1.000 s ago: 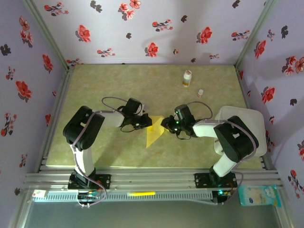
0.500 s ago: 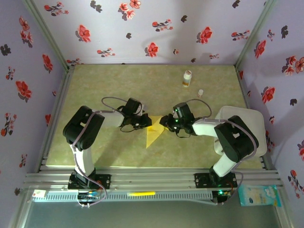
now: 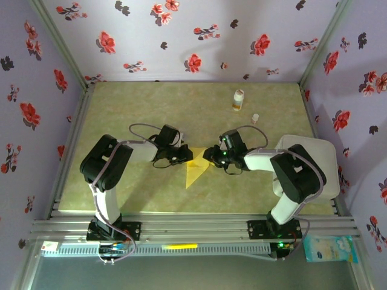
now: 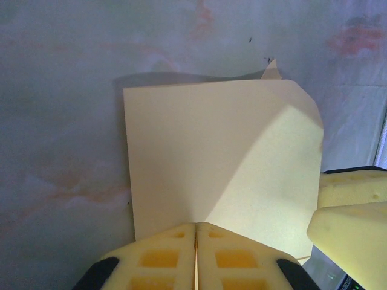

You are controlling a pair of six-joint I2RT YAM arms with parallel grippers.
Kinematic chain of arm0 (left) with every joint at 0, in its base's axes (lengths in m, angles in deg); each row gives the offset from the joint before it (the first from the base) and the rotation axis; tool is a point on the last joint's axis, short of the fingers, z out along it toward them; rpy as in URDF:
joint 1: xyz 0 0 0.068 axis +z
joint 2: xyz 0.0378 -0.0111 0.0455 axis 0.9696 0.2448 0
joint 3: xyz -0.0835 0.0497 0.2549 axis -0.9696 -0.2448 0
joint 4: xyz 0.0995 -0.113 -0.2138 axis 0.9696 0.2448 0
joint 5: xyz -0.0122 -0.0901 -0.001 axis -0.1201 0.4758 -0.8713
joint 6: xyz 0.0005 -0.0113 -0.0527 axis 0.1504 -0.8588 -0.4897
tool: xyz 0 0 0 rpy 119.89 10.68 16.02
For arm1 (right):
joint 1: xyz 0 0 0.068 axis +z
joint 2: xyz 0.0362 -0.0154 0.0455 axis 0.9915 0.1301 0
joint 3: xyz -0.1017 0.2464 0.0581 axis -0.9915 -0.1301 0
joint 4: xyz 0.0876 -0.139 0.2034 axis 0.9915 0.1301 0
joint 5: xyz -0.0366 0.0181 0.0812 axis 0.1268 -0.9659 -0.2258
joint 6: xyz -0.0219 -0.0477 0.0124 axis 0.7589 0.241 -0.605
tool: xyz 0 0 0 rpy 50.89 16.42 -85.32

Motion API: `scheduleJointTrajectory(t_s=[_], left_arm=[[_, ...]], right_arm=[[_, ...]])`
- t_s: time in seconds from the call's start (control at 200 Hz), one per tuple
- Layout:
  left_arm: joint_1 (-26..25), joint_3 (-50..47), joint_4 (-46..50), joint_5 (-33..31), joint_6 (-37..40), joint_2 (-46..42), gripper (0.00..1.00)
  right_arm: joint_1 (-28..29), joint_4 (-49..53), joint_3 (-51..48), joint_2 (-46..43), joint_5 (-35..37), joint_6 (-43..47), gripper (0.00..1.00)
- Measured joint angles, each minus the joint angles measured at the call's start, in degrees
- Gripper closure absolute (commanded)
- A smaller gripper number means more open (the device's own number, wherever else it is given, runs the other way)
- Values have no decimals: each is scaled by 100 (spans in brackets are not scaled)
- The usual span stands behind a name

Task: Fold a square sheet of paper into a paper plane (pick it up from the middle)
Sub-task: Fold the wing for the fifth time at the center of the table.

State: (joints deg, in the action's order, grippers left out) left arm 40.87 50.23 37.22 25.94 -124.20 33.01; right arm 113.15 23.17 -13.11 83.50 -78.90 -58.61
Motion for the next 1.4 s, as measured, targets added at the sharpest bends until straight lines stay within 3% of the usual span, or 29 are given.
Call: scheduleJointTrajectory(t_s=[0.535,0.76,0.955,1.175,1.4], left_arm=[[15,-9,0,37,2,0,91],[26,-9,11,52,0,0,91],[26,-70,114,63,-2,-188,85],[26,-109,184,68,-46,-839,85],[-120,-109,166,68,-225,-874,88]], right_arm=[[-164,11,177,197,-350,337,75],[-188,61,262,251,-468,570,91],[-188,83,260,269,-483,568,98],[-188,-87,13,39,-142,-37,100],[-94,-723,-520,-225,278,-883,98]])
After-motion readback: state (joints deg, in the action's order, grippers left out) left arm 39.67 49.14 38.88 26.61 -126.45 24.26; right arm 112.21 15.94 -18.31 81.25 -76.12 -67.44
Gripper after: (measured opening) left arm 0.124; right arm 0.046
